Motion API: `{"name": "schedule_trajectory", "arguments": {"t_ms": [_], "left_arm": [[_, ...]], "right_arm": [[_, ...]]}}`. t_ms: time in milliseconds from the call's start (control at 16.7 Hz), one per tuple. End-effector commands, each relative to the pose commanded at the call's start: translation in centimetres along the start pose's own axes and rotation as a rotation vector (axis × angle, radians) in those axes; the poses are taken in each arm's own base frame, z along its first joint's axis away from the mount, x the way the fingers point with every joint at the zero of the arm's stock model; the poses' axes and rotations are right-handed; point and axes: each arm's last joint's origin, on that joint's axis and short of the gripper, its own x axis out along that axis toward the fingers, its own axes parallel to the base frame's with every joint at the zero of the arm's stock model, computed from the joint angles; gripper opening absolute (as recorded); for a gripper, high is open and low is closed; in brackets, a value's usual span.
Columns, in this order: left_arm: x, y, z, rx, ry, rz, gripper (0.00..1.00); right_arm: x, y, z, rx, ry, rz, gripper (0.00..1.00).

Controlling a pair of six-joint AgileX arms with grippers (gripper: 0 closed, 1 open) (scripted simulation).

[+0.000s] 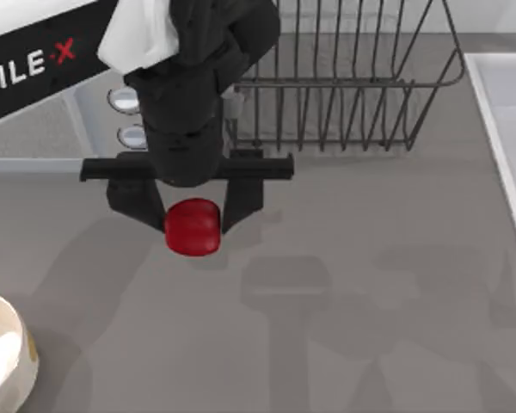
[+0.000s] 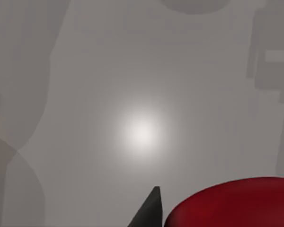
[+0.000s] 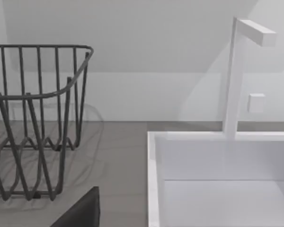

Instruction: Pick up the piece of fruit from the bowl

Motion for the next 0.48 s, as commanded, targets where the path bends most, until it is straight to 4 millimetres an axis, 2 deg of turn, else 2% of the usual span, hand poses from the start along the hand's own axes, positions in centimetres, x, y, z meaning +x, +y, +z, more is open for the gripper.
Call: {"name": "schedule_trajectory", "arguments": {"t_ms": [300, 480], "left_arm": [[6.3, -0.3, 0.3, 0.000, -0.019, -0.013, 0.00], [8.7, -0.1, -0.1, 0.001, -0.009, -0.006, 0.00]], "right_arm": [[0.0, 0.0, 0.0, 0.000, 0.000, 0.000, 1.00], [0.0, 0.0, 0.0, 0.000, 0.000, 0.000, 1.00]]}}
